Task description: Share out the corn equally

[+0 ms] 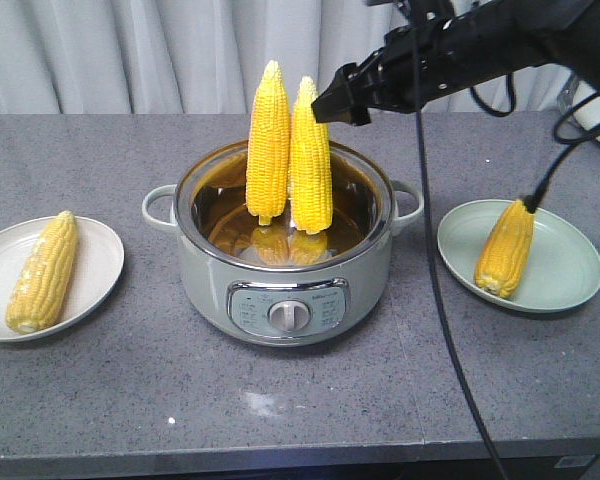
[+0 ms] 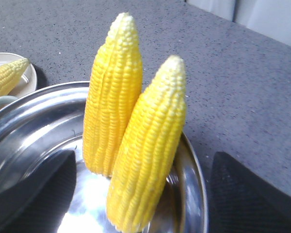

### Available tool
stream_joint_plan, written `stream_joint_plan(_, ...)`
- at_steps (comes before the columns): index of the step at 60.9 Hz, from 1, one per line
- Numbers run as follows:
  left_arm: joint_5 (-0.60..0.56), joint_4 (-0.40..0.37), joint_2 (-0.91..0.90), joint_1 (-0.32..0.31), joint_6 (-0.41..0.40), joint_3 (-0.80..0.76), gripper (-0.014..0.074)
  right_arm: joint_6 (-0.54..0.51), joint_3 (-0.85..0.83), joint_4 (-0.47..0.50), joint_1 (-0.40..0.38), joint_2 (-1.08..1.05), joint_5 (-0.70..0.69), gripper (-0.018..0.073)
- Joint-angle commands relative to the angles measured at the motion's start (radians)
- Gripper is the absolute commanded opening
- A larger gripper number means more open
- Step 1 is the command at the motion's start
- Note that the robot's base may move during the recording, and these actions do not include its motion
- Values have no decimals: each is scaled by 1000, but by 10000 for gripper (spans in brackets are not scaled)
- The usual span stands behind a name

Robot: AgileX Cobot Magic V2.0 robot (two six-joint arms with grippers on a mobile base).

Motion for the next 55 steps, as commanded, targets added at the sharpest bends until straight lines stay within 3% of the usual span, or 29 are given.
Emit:
stream_joint_plan(1, -61, -20, -9, 1, -3, -20, 589, 2, -62, 25, 12, -14, -50, 557)
stream_joint_plan(37, -61, -20, -9, 1, -3, -20, 589, -10, -79, 35, 27, 69, -167, 557)
stream_joint_plan(55, -51, -20, -9, 1, -3, -20, 589, -18, -79, 89, 27, 108, -166, 554)
